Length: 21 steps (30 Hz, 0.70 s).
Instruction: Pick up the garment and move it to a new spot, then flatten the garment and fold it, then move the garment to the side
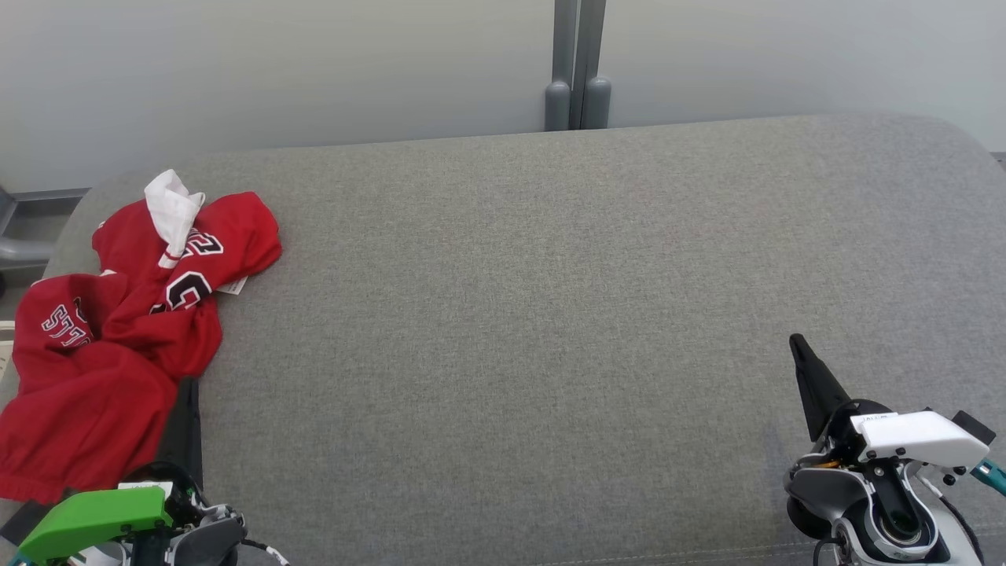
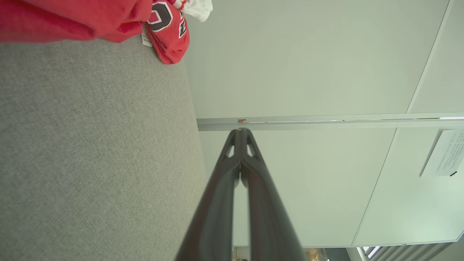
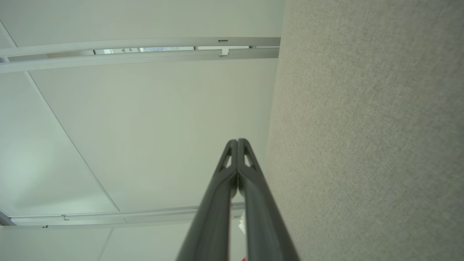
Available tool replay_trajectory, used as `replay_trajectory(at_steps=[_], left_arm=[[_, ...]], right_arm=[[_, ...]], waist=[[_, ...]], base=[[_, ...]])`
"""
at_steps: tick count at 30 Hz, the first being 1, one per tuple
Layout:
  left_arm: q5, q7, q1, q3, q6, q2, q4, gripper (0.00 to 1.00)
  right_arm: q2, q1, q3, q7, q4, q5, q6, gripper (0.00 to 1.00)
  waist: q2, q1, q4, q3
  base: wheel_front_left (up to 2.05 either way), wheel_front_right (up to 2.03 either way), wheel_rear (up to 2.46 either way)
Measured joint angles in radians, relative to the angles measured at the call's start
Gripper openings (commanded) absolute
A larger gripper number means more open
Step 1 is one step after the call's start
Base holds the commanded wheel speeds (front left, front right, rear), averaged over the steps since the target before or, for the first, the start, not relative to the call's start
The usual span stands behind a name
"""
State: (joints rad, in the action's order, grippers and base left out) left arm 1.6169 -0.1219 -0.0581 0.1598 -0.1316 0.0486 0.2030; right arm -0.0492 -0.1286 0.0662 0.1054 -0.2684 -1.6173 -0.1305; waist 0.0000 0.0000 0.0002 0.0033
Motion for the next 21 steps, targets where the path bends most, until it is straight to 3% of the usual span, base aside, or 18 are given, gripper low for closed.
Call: replay_trajectory(at_steps=[21], left_arm=[[0.000, 0.000, 0.000, 0.000, 0.000, 0.000, 0.000, 0.00]], right_arm=[[0.000, 0.000, 0.000, 0.000, 0.000, 0.000, 0.000, 0.00]], waist=[[0.0000, 0.0000, 0.000, 0.000]], base=[[0.00, 0.00, 0.00]])
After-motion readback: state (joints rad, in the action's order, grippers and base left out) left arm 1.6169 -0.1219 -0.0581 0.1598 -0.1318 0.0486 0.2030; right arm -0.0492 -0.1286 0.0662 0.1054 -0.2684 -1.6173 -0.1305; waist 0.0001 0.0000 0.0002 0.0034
